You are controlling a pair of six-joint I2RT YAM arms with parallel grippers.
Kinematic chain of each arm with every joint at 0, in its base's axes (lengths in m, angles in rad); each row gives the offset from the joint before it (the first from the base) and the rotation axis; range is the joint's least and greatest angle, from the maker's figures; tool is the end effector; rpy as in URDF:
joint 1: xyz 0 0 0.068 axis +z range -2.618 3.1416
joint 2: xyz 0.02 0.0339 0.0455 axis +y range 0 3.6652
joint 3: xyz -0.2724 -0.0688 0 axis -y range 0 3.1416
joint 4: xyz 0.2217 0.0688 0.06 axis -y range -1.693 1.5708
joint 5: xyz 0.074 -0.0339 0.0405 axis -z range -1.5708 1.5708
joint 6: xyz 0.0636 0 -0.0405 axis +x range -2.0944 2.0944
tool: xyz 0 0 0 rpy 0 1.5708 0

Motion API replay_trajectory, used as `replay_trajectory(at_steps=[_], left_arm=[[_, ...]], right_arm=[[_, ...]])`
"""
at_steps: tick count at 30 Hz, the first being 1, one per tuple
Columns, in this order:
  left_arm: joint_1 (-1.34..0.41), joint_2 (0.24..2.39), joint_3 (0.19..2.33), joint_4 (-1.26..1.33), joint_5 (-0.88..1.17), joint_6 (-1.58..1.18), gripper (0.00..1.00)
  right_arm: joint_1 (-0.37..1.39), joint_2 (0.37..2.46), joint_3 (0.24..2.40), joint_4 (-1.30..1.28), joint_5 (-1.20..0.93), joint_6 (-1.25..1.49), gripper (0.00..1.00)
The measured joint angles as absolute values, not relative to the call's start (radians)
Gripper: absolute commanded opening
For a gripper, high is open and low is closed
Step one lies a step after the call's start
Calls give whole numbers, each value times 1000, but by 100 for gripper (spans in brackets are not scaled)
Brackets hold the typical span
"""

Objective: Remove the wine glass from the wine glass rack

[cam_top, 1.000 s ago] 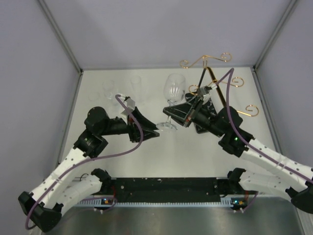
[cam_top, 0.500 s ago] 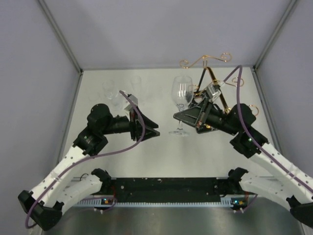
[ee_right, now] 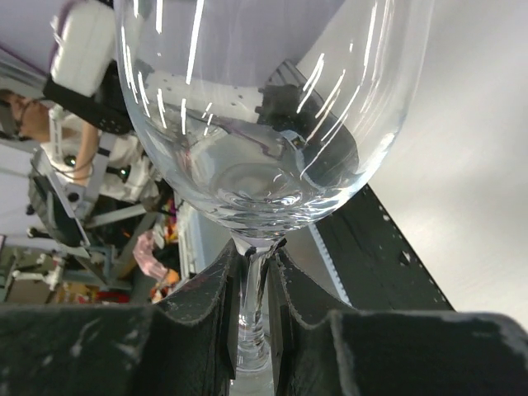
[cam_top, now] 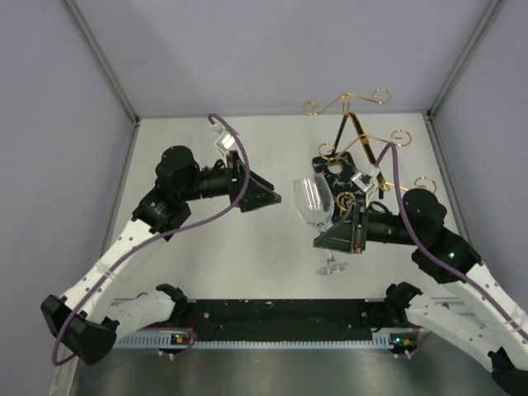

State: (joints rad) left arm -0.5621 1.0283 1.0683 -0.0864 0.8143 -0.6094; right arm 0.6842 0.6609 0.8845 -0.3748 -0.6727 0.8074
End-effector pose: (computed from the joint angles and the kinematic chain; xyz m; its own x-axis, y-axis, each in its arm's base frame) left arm 0.1581 -0.1543 0.4101 -0.5934 -0.0905 -0.7998 0.7815 0.1729 -0.5994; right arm 0.0758 0.1130 0.3697 -0.7827 0.0908 -0.6157 -0.5875 0.2186 0.7791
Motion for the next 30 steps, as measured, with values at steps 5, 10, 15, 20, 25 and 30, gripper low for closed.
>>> replay_trajectory(at_steps=[5,10,15,20,25,30], left_arm=[[-495,1067,1078,-60,813,-764,79],[-451,1089,1071,36,828,-961,75],[-447,1138,1012,213,883,-1171,70],[-463,1169,957,240,925,-1277,71],[-488,1161,979,155,958,-1274,73],[-491,1138,980,118,993,-1274,72]], right_arm=[[684,578,885,-542,-672,662,0],[684,514,894,-660,-663,559,0],[684,508,899,-707,-661,469,0],[684,570,918,-728,-657,360,0],[685,631,959,-731,-661,260,0],[698,678,1001,-739,-660,176,0]])
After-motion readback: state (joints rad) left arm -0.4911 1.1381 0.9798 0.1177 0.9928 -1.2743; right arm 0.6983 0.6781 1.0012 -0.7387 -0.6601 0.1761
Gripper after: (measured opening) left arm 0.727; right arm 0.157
